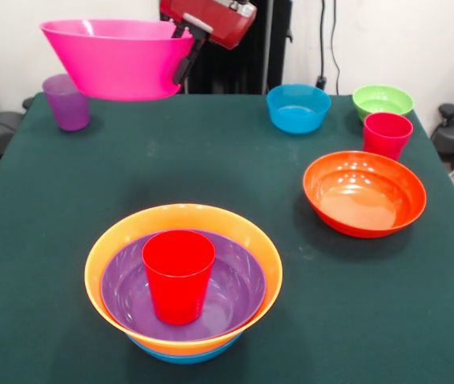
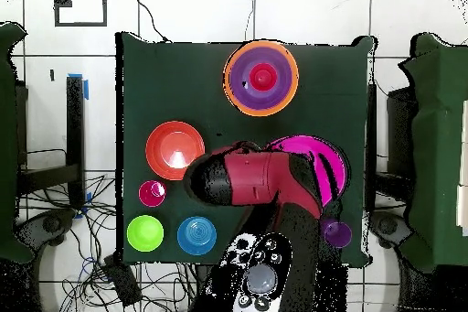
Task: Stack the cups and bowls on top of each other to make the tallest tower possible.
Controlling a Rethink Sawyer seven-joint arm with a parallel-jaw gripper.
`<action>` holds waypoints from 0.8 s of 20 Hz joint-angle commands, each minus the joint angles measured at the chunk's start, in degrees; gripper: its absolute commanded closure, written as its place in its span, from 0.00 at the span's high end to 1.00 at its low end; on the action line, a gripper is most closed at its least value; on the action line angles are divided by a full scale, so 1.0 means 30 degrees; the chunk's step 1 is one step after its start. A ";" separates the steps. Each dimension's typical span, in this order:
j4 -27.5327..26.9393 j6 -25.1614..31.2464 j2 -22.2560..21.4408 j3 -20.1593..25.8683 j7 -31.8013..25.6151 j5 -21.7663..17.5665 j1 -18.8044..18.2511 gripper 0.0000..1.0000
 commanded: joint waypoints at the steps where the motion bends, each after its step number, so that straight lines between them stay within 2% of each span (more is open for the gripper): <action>1: -0.2021 0.3336 0.0391 0.3134 -0.3238 -0.0393 -0.0628 0.00; 16: -0.3051 0.4532 0.0297 0.4768 -0.3311 -0.0636 -0.1428 0.00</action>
